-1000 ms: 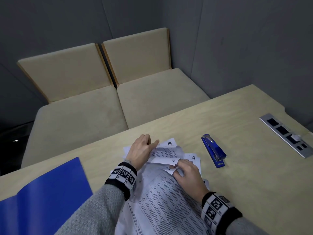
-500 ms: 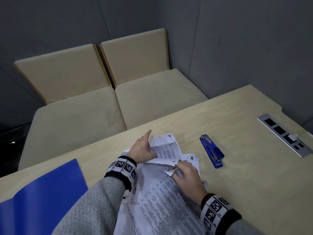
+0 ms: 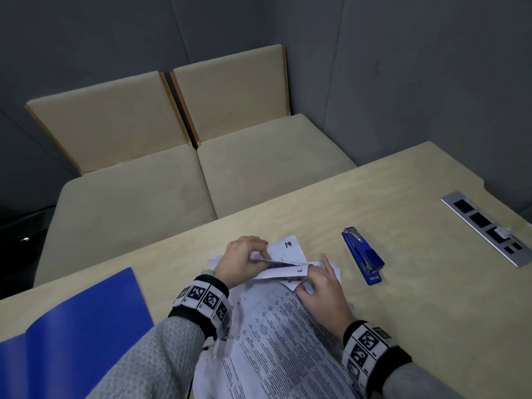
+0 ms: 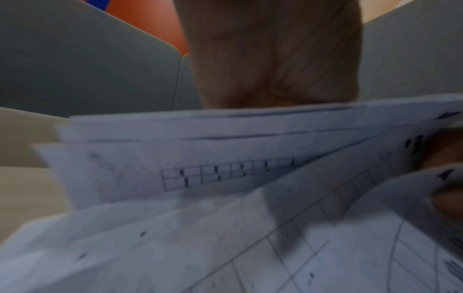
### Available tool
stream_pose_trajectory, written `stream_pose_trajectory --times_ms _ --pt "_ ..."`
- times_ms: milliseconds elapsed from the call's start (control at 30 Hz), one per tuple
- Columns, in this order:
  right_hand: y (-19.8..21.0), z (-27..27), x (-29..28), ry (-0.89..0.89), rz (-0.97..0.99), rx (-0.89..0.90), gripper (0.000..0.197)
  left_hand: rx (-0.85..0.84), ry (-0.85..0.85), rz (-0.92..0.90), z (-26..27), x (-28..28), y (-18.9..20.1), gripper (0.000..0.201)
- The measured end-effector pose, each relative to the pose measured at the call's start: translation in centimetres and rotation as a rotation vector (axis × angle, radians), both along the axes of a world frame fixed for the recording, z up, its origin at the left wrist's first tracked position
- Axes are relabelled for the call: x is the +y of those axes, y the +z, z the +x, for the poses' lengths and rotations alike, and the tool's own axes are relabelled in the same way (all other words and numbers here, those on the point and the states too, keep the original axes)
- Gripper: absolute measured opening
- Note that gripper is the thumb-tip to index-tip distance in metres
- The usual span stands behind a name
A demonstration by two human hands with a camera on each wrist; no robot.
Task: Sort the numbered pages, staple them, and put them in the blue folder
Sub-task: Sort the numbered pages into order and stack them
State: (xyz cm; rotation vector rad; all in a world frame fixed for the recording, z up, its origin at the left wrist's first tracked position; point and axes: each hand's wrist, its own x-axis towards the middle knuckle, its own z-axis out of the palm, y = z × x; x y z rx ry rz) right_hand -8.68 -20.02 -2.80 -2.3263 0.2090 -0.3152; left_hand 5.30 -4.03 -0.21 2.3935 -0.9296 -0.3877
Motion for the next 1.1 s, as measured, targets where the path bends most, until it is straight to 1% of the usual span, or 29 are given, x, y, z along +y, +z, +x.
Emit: stream_pose_trajectory --times_ms 67,133,200,267,300,333,367,400,533,567,600,667,767,833,900,967,1033,1100 --pt "0.1 0.2 -0.1 -0.003 0.017 0.047 0.015 0.156 -0.032 0.020 0.0 -0.2 0.9 0.007" --pt "0.5 0.0 0.0 -0.015 0.090 0.085 0.017 0.390 -0.054 0.055 0.2 -0.6 1.8 0.025" --pt "0.8 -0.5 0.3 -0.027 0.146 0.090 0.018 0.572 -0.065 0.083 0.5 -0.8 2.0 0.034" --pt "0.6 -1.0 0.6 -0.011 0.140 0.067 0.017 0.635 -0.018 0.128 0.8 -1.0 1.8 0.037" --pt "0.4 -1.2 0.7 -0.004 0.145 0.048 0.018 0.622 0.000 0.145 0.9 -1.1 1.7 0.041" --pt "0.3 -1.3 0.8 0.001 0.156 0.029 0.018 0.602 0.015 0.148 0.9 -1.2 1.7 0.049" --pt "0.2 -1.5 0.8 0.000 0.163 0.016 0.016 0.575 0.027 0.131 0.8 -1.3 1.7 0.058" --pt "0.0 -1.5 0.8 -0.001 0.162 0.001 0.015 0.548 0.042 0.104 0.7 -1.3 1.7 0.061" --pt "-0.3 -1.7 0.9 -0.014 0.139 -0.025 0.018 0.369 -0.003 0.003 -0.4 -0.6 1.7 0.038" --pt "-0.5 -1.8 1.0 -0.010 0.114 -0.034 0.019 0.335 -0.007 -0.014 -0.8 -0.3 1.8 0.037" --pt "-0.8 -1.9 1.1 -0.001 0.073 -0.048 0.021 0.314 -0.006 -0.022 -1.2 0.0 2.0 0.040" --pt "-1.4 -2.4 1.3 0.000 -0.010 -0.049 0.025 0.317 -0.007 -0.029 -2.2 0.8 2.4 0.049" --pt "-1.6 -3.3 1.2 -0.044 -0.053 -0.046 0.015 0.361 -0.030 -0.029 -3.5 2.0 2.7 0.055" --pt "-1.5 -4.3 1.1 -0.053 -0.118 -0.039 0.015 0.349 -0.032 -0.033 -4.2 2.7 2.9 0.053" --pt "-1.4 -5.1 0.8 -0.064 -0.228 -0.007 0.016 0.344 -0.013 -0.049 -5.0 2.8 3.3 0.047" --pt "-1.2 -5.5 0.6 -0.049 -0.289 0.014 0.008 0.346 0.008 -0.044 -5.5 2.6 3.7 0.042" --pt "-1.1 -5.5 0.4 0.016 -0.252 -0.049 0.008 0.376 0.018 -0.023 -5.5 2.1 3.7 0.042" --pt "-1.1 -5.3 0.3 0.088 -0.130 -0.104 0.011 0.397 0.019 0.024 -4.7 1.3 3.4 0.037"
